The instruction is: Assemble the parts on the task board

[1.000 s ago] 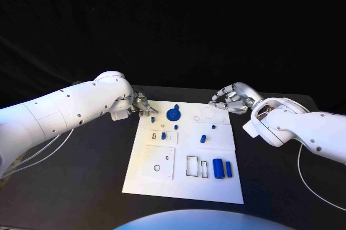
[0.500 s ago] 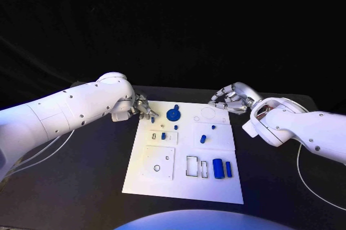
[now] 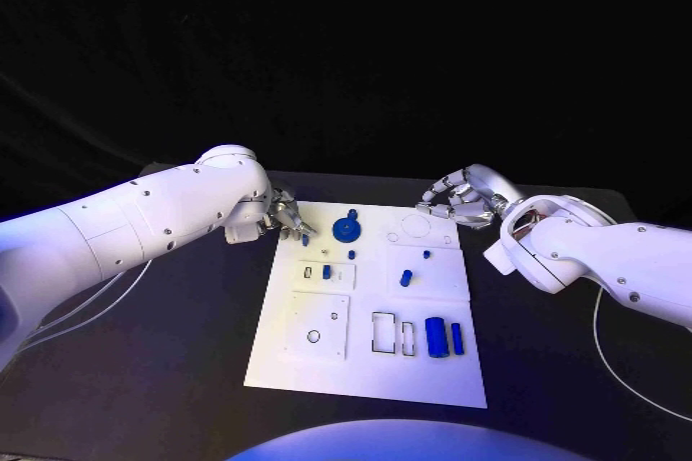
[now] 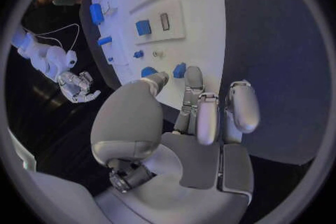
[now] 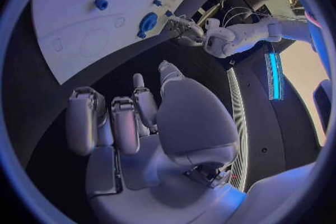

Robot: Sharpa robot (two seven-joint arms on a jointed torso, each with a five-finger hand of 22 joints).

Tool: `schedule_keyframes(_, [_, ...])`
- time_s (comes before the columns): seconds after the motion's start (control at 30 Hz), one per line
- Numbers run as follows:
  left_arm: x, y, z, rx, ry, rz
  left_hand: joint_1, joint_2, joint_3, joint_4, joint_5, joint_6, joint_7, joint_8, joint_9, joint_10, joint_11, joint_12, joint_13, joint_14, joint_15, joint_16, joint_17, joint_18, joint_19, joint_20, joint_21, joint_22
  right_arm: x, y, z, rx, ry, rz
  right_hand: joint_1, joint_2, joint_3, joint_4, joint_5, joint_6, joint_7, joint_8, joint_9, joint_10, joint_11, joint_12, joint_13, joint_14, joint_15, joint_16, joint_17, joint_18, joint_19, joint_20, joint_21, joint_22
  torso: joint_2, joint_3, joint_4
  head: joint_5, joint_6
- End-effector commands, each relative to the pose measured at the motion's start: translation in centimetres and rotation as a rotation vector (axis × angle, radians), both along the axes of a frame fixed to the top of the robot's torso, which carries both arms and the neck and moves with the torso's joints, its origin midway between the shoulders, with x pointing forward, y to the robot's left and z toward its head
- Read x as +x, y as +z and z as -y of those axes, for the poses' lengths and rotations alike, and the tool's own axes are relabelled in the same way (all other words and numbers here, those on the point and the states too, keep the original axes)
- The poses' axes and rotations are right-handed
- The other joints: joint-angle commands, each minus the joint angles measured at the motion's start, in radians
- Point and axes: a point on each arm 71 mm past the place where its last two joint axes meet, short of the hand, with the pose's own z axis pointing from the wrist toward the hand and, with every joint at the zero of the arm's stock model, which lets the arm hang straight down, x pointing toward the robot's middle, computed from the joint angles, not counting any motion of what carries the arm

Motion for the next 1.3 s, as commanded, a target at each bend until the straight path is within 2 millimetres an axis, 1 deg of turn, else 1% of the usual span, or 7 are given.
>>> schedule_keyframes(0.03, [-0.02, 0.0, 0.36, -0.023, -0.005, -0.006, 0.019, 0.006, 0.011, -0.001, 0.003, 0.001, -0.005, 0.006, 0.002, -0.002, -0.007, -0.005, -0.002, 0.052, -0.007, -0.006, 0.094, 0.014, -0.005, -0.005, -0.003, 0.0, -0.03, -0.1, -0.14, -0.005, 0.011, -0.007, -0.009, 0.0, -0.006, -0.001, -0.002, -0.009, 0.001, 0.008, -0.002, -0.008, 0.001, -0.004, -0.001, 0.071, -0.004, -0.007, 0.118, 0.017, -0.006, 0.001, -0.004, 0.131, 0.0, 0.0005, 0.0002, 0.0, -0.001])
schedule_keyframes(0.7, [0.02, -0.37, 0.39, -0.007, 0.0, -0.026, 0.08, 0.027, 0.03, -0.002, 0.0, -0.004, -0.008, 0.02, 0.005, -0.003, -0.01, -0.007, -0.007, 0.052, -0.009, -0.007, 0.093, 0.014, -0.005, -0.007, -0.004, 0.002, -0.04, -0.21, -0.26, -0.005, 0.014, -0.011, -0.01, 0.003, -0.006, -0.001, -0.001, -0.009, 0.001, 0.009, -0.002, -0.008, 0.001, -0.004, -0.001, 0.07, -0.004, -0.007, 0.118, 0.018, -0.007, 0.001, -0.005, 0.131, -0.001, 0.0001, 0.0007, -0.002, -0.005])
schedule_keyframes(0.8, [0.09, -0.38, 0.34, -0.003, 0.009, -0.016, 0.114, 0.038, 0.042, -0.004, 0.001, -0.004, -0.012, 0.027, 0.007, -0.001, -0.013, -0.007, -0.009, 0.053, -0.012, -0.006, 0.095, 0.014, -0.004, -0.008, -0.004, 0.004, -0.04, -0.21, -0.27, -0.005, 0.015, -0.011, -0.01, 0.003, -0.006, -0.001, -0.001, -0.009, 0.001, 0.009, -0.002, -0.008, 0.001, -0.004, -0.001, 0.07, -0.004, -0.007, 0.118, 0.018, -0.007, 0.001, -0.005, 0.131, 0.0, 0.0003, 0.0004, -0.002, -0.003])
schedule_keyframes(0.93, [0.2, -0.32, 0.33, -0.01, 0.022, 0.001, 0.201, 0.057, 0.101, -0.015, -0.001, -0.013, -0.016, 0.042, 0.012, 0.0, -0.018, -0.011, -0.016, 0.054, -0.017, -0.005, 0.096, 0.013, -0.003, -0.011, -0.003, 0.007, -0.05, -0.22, -0.29, -0.005, 0.016, -0.011, -0.01, 0.003, -0.006, -0.001, -0.001, -0.009, 0.001, 0.009, -0.002, -0.008, 0.001, -0.004, -0.001, 0.07, -0.004, -0.007, 0.118, 0.018, -0.007, 0.001, -0.005, 0.131, -0.001, 0.0009, -0.0005, 0.0, -0.002])
schedule_keyframes(1.0, [0.25, -0.28, 0.33, -0.024, 0.034, 0.009, 0.244, 0.057, 0.153, -0.027, 0.0, -0.017, -0.019, 0.067, 0.025, 0.005, -0.022, -0.012, -0.021, 0.055, -0.02, -0.003, 0.1, 0.012, 0.001, -0.014, -0.001, 0.012, -0.05, -0.23, -0.3, -0.006, 0.016, -0.012, -0.01, 0.003, -0.006, -0.001, -0.001, -0.009, 0.001, 0.009, -0.002, -0.008, 0.001, -0.004, -0.001, 0.07, -0.004, -0.007, 0.118, 0.018, -0.007, 0.001, -0.005, 0.131, 0.0, 0.0001, -0.0005, 0.0, -0.003])
schedule_keyframes(1.17, [0.29, -0.22, 0.25, -0.063, 0.059, 0.014, 0.256, 0.028, 0.277, -0.04, 0.001, -0.043, -0.022, 0.133, 0.061, 0.013, -0.023, -0.007, -0.025, 0.057, -0.022, -0.002, 0.104, 0.011, 0.006, -0.017, 0.004, 0.021, -0.06, -0.26, -0.29, -0.008, 0.018, -0.014, -0.011, 0.004, -0.006, -0.001, 0.0, -0.009, 0.001, 0.009, -0.002, -0.007, 0.001, -0.002, 0.001, 0.07, -0.004, -0.008, 0.115, 0.018, -0.007, 0.001, -0.006, 0.131, -0.001, -0.001, 0.0, -0.001, -0.004])
schedule_keyframes(1.3, [0.24, -0.23, 0.05, -0.09, 0.075, 0.008, 0.249, 0.015, 0.324, -0.053, 0.001, -0.05, -0.022, 0.153, 0.069, 0.021, -0.024, 0.006, -0.011, 0.058, -0.023, -0.002, 0.104, 0.011, 0.007, -0.017, 0.004, 0.023, -0.07, -0.28, -0.31, -0.008, 0.019, -0.015, -0.011, 0.005, -0.006, -0.001, 0.001, -0.009, 0.001, 0.01, -0.002, -0.006, 0.001, -0.002, 0.002, 0.07, -0.004, -0.008, 0.116, 0.018, -0.007, 0.001, -0.006, 0.131, -0.002, 0.0012, 0.0007, -0.001, -0.005])
